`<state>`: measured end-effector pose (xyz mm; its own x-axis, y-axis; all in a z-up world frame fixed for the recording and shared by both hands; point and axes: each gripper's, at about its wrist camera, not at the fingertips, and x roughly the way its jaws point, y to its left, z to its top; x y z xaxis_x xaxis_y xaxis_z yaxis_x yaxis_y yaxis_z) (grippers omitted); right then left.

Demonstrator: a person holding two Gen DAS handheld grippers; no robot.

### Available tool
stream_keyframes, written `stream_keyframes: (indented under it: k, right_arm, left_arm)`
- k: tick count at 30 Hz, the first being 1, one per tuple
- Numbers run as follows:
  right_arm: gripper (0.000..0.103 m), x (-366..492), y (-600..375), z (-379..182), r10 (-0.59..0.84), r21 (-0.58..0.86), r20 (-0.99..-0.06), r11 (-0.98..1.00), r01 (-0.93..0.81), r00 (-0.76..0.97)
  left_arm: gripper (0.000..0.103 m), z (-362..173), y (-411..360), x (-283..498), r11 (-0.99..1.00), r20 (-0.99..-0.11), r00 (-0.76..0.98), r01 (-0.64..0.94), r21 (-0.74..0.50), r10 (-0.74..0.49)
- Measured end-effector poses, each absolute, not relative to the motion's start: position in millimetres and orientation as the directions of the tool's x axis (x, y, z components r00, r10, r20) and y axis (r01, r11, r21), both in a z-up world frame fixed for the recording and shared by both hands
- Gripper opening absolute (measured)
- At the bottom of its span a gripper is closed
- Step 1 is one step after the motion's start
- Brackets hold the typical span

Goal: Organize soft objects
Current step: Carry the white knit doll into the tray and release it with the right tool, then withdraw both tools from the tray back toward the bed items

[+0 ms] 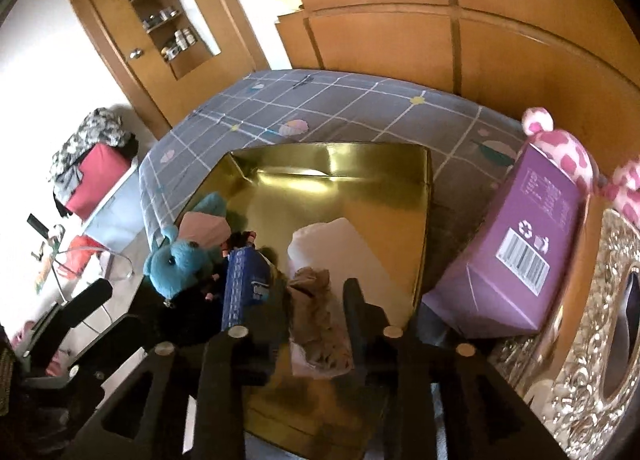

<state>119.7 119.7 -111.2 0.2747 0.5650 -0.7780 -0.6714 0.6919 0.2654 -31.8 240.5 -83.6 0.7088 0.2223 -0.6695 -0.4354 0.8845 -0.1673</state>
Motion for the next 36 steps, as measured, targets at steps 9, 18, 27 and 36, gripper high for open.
stream_keyframes:
  k: [9, 18, 27, 36]
  right_arm:
    - [0.034, 109, 82, -87, 0.601, 0.297, -0.717, 0.722, -0.625, 0.354]
    - [0.038, 82, 23, -74, 0.536, 0.191, -0.704, 0.775, -0.602, 0.467]
    - [0.038, 76, -68, -70, 0.436, 0.159, -0.7, 0.867, -0.472, 0.565]
    - [0.038, 77, -164, -68, 0.296, 0.148, -0.693, 0.951, -0.272, 0.657]
  left_arm:
    - [0.083, -81, 247, -34, 0.877, -0.662, 0.714, -0.447, -0.18, 0.228]
    - [0.083, -76, 229, -35, 0.905, -0.645, 0.737, -0.393, -0.163, 0.203]
    - [0.083, -66, 198, -33, 0.943, -0.624, 0.766, -0.301, -0.141, 0.152]
    - [0.088, -60, 169, -29, 0.966, -0.616, 0.778, -0.235, -0.108, 0.121]
